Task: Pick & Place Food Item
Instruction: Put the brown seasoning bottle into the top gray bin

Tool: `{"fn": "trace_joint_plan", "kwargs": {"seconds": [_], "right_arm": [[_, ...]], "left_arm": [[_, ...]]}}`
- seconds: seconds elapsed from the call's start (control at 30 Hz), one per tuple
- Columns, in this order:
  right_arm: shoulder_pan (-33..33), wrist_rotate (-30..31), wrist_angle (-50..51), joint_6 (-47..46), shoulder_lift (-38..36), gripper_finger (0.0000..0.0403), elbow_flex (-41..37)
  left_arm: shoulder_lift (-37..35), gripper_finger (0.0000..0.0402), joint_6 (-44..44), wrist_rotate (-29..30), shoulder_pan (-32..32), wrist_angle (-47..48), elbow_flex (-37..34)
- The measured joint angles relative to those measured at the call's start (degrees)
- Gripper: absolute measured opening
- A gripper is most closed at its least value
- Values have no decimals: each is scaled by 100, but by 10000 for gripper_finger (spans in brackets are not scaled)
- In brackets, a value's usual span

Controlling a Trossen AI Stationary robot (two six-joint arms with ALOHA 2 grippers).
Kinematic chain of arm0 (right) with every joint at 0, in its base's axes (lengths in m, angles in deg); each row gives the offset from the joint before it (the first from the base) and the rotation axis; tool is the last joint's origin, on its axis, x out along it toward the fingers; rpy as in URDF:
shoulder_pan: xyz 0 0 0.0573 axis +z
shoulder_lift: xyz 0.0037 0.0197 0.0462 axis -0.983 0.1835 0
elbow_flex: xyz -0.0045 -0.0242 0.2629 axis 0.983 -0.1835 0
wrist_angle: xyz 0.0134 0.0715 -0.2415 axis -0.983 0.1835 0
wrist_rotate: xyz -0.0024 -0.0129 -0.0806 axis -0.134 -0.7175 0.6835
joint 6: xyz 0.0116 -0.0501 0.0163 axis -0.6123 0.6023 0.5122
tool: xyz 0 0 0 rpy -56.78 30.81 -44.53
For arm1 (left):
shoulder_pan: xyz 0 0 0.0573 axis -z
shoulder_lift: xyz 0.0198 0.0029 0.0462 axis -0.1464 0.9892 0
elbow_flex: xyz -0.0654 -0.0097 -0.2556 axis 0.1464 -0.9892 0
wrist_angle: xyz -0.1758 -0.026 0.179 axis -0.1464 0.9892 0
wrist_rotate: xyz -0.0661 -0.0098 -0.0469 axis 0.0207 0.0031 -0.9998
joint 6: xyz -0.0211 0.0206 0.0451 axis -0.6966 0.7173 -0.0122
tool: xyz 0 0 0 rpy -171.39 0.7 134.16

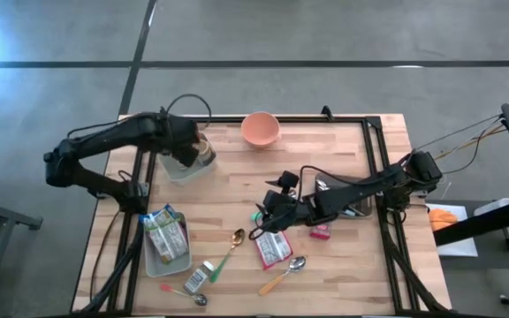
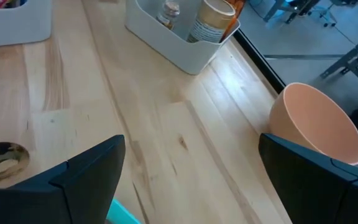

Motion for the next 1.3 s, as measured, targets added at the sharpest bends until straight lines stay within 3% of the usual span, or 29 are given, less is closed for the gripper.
{"fn": "trace_joint_plan", "kwargs": {"seconds": [0.3,0.83,1.3], "right_arm": [[36,1,260,15,0,368,0],[34,1,257,18,7,368,-191],[34,1,236,20,9,368,-205]], "left_arm": [[-22,167,922,-667,-891,-726,-924],[-348,167,1180,-1445,-1073,-1802,-2393],[-343,167,1177,-1879,-1230,-2608,-2973]]}}
